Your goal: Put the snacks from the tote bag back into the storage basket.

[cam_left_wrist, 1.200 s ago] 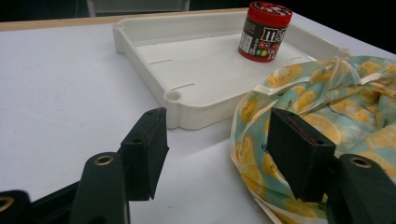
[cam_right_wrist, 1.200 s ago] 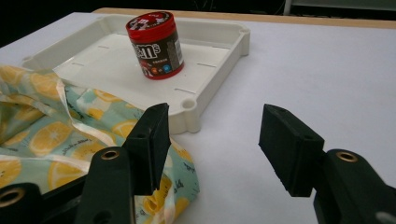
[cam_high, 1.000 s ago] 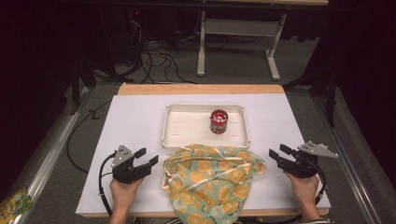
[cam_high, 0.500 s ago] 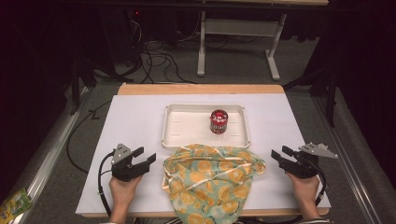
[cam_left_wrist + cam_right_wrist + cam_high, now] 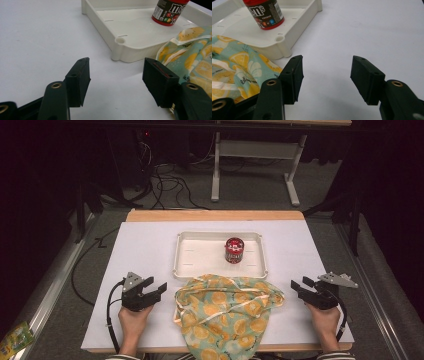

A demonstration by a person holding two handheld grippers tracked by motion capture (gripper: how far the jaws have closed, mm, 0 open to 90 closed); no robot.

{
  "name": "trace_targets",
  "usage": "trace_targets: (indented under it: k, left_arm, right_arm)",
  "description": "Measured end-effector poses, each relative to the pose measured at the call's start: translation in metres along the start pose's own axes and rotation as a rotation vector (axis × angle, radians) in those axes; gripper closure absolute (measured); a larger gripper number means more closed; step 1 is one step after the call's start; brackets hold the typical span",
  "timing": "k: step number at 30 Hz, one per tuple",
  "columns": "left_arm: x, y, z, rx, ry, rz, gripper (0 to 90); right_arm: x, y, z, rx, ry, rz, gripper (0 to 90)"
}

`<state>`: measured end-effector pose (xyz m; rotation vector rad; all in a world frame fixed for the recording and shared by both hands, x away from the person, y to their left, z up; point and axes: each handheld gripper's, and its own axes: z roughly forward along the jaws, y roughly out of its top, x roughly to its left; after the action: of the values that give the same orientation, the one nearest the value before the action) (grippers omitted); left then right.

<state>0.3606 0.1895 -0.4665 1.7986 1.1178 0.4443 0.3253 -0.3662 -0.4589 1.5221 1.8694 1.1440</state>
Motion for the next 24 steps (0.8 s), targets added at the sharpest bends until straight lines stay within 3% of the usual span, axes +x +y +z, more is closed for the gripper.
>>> trace_targets:
  k: [24]
  left_arm:
    - [0.006, -0.004, 0.018, 0.049, 0.064, -0.009, 39.4]
  right_arm:
    - [0.000, -0.003, 0.015, 0.042, -0.049, -0.023, 44.3]
